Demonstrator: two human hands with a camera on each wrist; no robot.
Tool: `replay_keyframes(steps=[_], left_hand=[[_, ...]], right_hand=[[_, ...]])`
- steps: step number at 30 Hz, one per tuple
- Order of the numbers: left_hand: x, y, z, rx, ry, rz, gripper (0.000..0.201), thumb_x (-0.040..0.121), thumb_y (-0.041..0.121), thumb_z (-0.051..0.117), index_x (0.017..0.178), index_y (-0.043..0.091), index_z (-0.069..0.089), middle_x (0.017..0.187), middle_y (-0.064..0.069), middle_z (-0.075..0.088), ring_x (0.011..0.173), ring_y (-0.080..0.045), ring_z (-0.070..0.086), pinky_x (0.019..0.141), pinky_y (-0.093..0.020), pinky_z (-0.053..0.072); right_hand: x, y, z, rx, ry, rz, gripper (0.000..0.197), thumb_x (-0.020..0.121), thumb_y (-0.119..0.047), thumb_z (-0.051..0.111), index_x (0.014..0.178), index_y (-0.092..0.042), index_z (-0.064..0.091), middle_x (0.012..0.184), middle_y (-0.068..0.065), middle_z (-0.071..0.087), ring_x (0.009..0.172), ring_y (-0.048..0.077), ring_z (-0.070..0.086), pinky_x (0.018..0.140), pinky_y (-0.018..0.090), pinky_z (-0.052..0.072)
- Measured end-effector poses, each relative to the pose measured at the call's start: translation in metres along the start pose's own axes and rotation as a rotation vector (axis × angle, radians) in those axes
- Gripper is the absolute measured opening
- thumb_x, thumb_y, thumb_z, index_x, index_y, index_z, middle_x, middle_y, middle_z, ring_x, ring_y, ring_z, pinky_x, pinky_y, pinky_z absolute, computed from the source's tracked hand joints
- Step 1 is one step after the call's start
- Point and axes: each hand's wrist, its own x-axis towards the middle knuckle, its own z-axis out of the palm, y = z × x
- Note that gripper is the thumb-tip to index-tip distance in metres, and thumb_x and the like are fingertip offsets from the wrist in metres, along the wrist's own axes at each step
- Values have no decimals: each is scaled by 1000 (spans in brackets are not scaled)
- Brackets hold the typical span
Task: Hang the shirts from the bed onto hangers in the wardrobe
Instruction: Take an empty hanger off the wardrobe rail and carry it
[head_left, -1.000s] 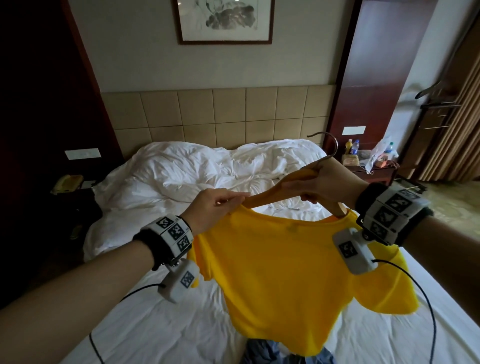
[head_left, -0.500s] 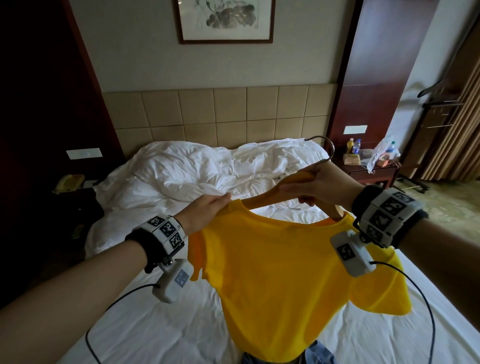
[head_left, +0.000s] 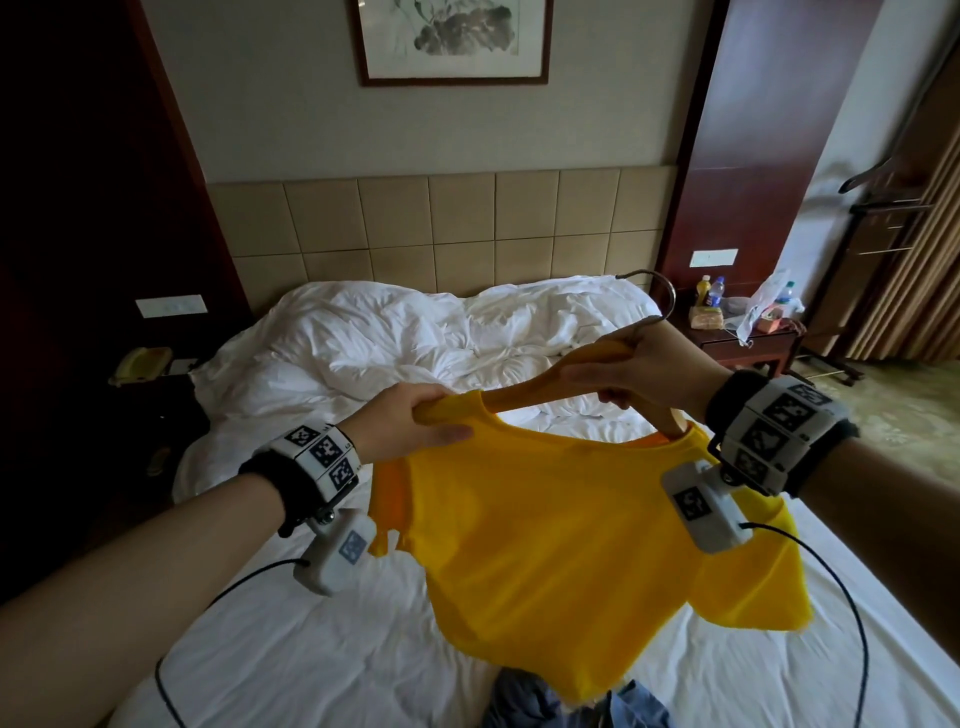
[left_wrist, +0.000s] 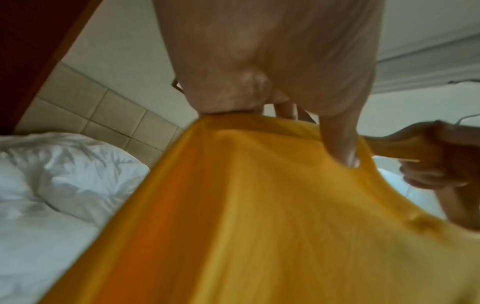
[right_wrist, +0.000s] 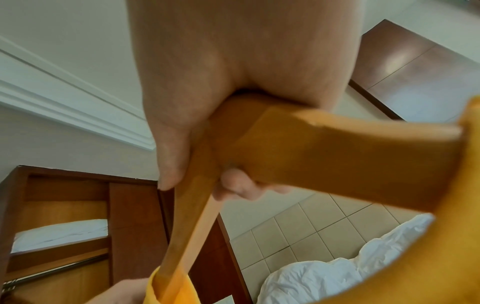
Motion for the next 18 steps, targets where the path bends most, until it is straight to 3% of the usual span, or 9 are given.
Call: replay_keyframes(steps=[3, 5, 6, 8, 9, 11, 13, 16, 18], left_hand=[[-1, -33, -9, 82, 11, -17, 65, 72, 31, 87, 127, 38, 51, 118, 8, 63, 104, -10, 61, 86, -29, 53], [-3, -53, -14, 108, 48, -84, 75, 71, 24, 89, 132, 37, 48, 118, 6, 63, 105, -13, 61, 89, -36, 55], [-5, -63, -15, 137, 63, -119, 66, 71, 19, 89, 125, 34, 54, 110, 5, 66, 99, -12, 64, 87, -37, 56], [-9, -77, -17, 303, 74, -163, 31, 74, 13, 85, 89, 32, 66, 83, 7, 71, 77, -5, 67, 82, -35, 57], [-11, -82, -17, 389, 69, -171, 26, 76, 12, 82, 74, 32, 65, 72, 8, 70, 67, -2, 66, 79, -34, 58], [-14, -90, -19, 423, 87, -213, 21, 80, 9, 77, 70, 25, 69, 66, 6, 70, 62, -3, 67, 76, -32, 58], [-16, -92, -23, 415, 133, -228, 16, 81, 6, 77, 86, 20, 70, 80, 4, 69, 76, -11, 68, 81, -33, 56], [-15, -62, -24, 328, 120, -135, 64, 78, 13, 80, 135, 24, 52, 116, 4, 56, 109, -13, 54, 97, -30, 45], [-9, -19, -17, 272, 97, 6, 87, 77, 22, 83, 149, 26, 35, 131, 9, 44, 121, -8, 41, 103, -28, 37]], right_hand=[[-3, -1, -7, 26, 34, -6, 19, 81, -24, 78, 95, -10, 78, 61, 4, 65, 52, 14, 57, 54, 26, 49], [-4, -1, -12, 22, 38, -1, 17, 81, -24, 78, 94, -13, 78, 61, 4, 66, 51, 12, 57, 53, 23, 49], [-4, 0, -13, 16, 34, 4, 18, 81, -25, 78, 93, -13, 78, 62, 4, 67, 52, 12, 58, 53, 23, 49], [-3, 1, -15, 7, 28, 9, 21, 80, -28, 78, 94, -12, 78, 62, 3, 67, 52, 12, 59, 53, 23, 49], [-3, 2, -16, 3, 27, 10, 21, 80, -28, 78, 94, -12, 78, 62, 3, 67, 52, 12, 59, 53, 22, 49], [-3, 3, -17, 2, 27, 19, 20, 80, -28, 79, 93, -13, 78, 62, 3, 68, 53, 12, 59, 54, 22, 49], [-4, 3, -16, 4, 16, 30, 20, 80, -28, 79, 92, -13, 78, 62, 4, 68, 52, 12, 59, 53, 22, 49], [-3, 5, -8, -7, -10, 39, 19, 81, -28, 79, 92, -13, 78, 62, 4, 67, 52, 12, 59, 54, 24, 49], [1, 5, -1, -20, -16, 36, 21, 80, -30, 80, 92, -14, 78, 63, 4, 68, 54, 14, 59, 57, 27, 51]])
